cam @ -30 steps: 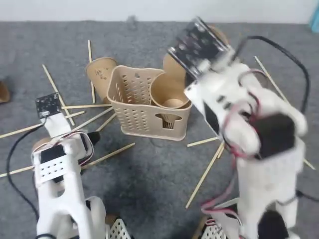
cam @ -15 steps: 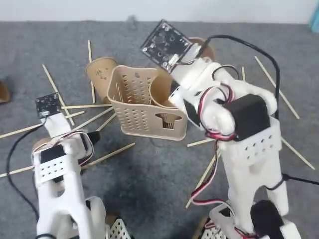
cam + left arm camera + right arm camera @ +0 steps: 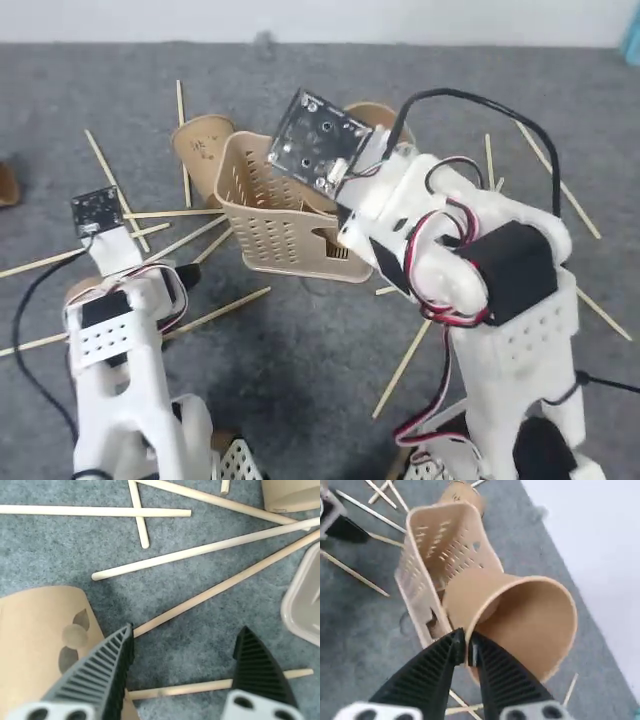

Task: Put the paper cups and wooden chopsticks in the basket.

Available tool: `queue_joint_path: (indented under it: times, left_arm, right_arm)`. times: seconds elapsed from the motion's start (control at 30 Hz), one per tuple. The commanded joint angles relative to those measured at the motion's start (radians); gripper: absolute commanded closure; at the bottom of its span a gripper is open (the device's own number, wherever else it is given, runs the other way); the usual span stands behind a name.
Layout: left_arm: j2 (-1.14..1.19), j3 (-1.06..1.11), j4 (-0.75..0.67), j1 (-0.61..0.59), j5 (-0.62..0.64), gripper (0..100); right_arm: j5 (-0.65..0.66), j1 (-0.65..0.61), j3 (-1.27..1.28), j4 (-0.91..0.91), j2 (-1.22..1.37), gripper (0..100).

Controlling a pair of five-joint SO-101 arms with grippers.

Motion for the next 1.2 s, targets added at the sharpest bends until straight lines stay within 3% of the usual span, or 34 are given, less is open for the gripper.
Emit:
queue_joint_path:
  times: [0.0, 0.2, 0.53, 0.8, 1.03, 1.17]
  left_arm:
    - [-0.018, -0.007, -0.026, 0.000, -0.009, 69]
    - [-0.018, -0.007, -0.026, 0.000, -0.009, 69]
    - [-0.018, -0.007, -0.026, 0.000, -0.009, 69]
    - [-0.015, -0.005, -0.044, 0.000, -0.009, 69]
    - [-0.017, -0.005, -0.046, 0.000, -0.009, 69]
    - [-0.017, -0.005, -0.046, 0.000, -0.009, 69]
  right_arm:
    - [0.086, 0.076, -0.043, 0.001, -0.033, 99.1]
    - [0.175, 0.117, -0.043, 0.005, 0.013, 99.1]
    - [0.172, 0.033, -0.041, -0.007, 0.133, 98.5]
    - [0.052, 0.022, -0.046, -0.071, 0.094, 73.3]
    - [-0.052, 0.027, -0.046, -0.061, -0.036, 77.4]
    - [-0.199, 0.091, -0.041, -0.002, -0.113, 88.6]
